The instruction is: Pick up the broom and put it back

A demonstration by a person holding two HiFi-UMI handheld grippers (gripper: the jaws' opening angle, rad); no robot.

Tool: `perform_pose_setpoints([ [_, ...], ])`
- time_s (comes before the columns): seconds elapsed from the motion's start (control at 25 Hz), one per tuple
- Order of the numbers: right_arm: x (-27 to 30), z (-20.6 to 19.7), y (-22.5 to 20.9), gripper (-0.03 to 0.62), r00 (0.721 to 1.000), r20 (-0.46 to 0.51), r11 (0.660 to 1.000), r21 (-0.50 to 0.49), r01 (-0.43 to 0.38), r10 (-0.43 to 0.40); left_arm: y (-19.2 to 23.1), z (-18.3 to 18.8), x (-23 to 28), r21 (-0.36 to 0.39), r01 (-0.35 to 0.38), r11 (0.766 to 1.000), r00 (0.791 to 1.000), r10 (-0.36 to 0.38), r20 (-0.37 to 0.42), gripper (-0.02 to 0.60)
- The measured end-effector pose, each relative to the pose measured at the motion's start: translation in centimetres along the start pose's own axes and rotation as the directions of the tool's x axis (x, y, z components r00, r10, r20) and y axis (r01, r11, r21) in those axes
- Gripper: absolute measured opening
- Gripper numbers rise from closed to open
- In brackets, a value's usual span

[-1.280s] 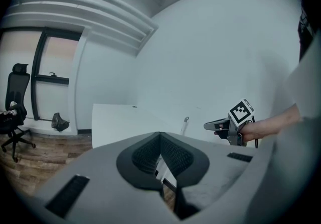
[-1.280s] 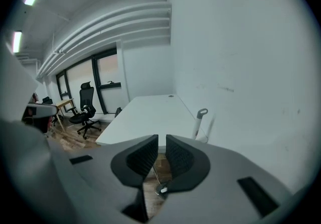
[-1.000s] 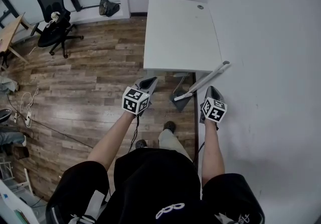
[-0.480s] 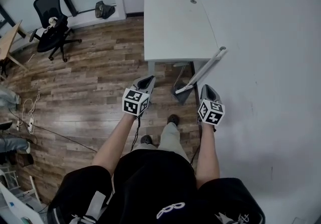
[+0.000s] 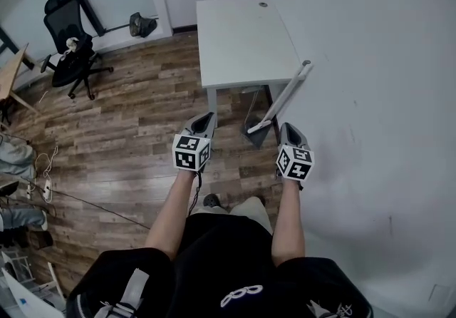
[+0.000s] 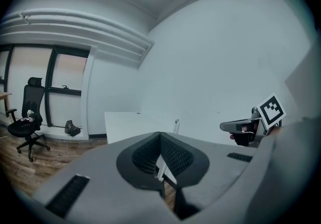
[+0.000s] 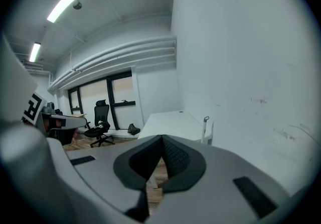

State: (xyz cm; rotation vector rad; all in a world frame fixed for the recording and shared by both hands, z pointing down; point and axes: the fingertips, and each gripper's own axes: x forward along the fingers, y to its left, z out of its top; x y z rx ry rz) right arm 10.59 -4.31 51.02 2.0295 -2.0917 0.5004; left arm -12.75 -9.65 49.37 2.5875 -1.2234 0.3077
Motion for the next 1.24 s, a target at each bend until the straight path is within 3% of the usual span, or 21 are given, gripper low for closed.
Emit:
perform_pose_setpoints([
  [0.6,-2.1,1.6,-2.0,0.025,0.992,-0.024,0.989,-0.08,-0.124,0.122,-5.5,1.0,-0.1,0.003,-0.037,0.999,0.999,0.037,0.018,0.011],
  [1.24,-3.7,1.8,-2.3,0.025,0.99,-0.022,0.984,-0.108,-0.14,0.138,-7.3,1.0,-0.9,0.005,-0.057,0.998,0.998,0.057,0.033,0.011],
])
